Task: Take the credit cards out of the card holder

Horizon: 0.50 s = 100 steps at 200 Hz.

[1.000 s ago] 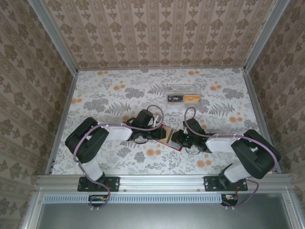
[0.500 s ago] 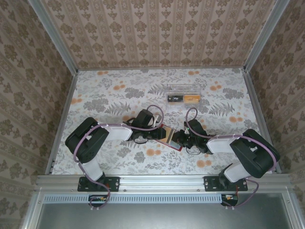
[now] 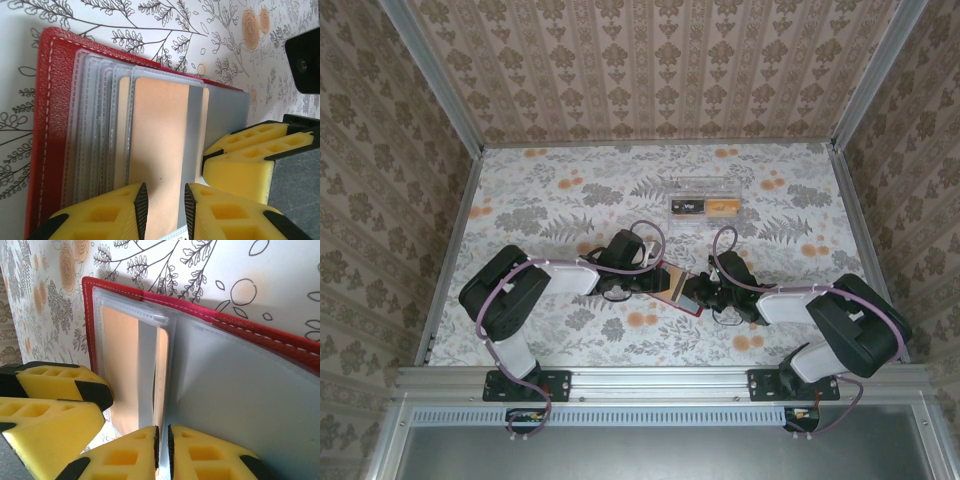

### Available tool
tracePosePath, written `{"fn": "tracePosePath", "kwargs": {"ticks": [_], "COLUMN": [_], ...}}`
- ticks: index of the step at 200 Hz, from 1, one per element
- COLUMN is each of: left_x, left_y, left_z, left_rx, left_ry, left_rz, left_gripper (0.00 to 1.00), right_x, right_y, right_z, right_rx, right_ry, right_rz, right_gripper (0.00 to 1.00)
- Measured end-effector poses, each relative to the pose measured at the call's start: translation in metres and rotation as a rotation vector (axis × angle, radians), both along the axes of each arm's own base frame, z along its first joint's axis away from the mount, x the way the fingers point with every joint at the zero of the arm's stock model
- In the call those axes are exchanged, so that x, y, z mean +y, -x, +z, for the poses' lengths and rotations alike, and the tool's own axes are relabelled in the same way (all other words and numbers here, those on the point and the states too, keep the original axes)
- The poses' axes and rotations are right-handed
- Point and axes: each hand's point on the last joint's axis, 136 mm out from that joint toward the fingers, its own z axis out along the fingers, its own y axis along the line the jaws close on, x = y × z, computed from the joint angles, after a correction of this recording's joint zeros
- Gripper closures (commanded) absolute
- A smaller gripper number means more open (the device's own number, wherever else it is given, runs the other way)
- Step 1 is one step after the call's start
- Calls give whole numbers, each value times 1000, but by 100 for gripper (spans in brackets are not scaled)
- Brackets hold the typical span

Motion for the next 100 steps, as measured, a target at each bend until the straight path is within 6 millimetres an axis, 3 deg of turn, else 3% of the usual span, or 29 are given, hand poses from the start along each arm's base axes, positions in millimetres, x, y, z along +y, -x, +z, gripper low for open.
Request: {"fn": "tracePosePath", "kwargs": {"ticks": [53, 100], "left_x": [0, 0], "left_y": [0, 0], "left_z": [0, 0], "left_rx": [0, 1], "left_ry": [0, -3], "left_rz": [0, 1], "left_gripper": [70, 71], "right_x": [5, 5], "right_y": [-3, -4], "right_z": [-1, -2], "right_rx": [-6, -2], "right_ry": [-30, -31], "right_rz": [13, 8], "right_gripper": [83, 99]}}
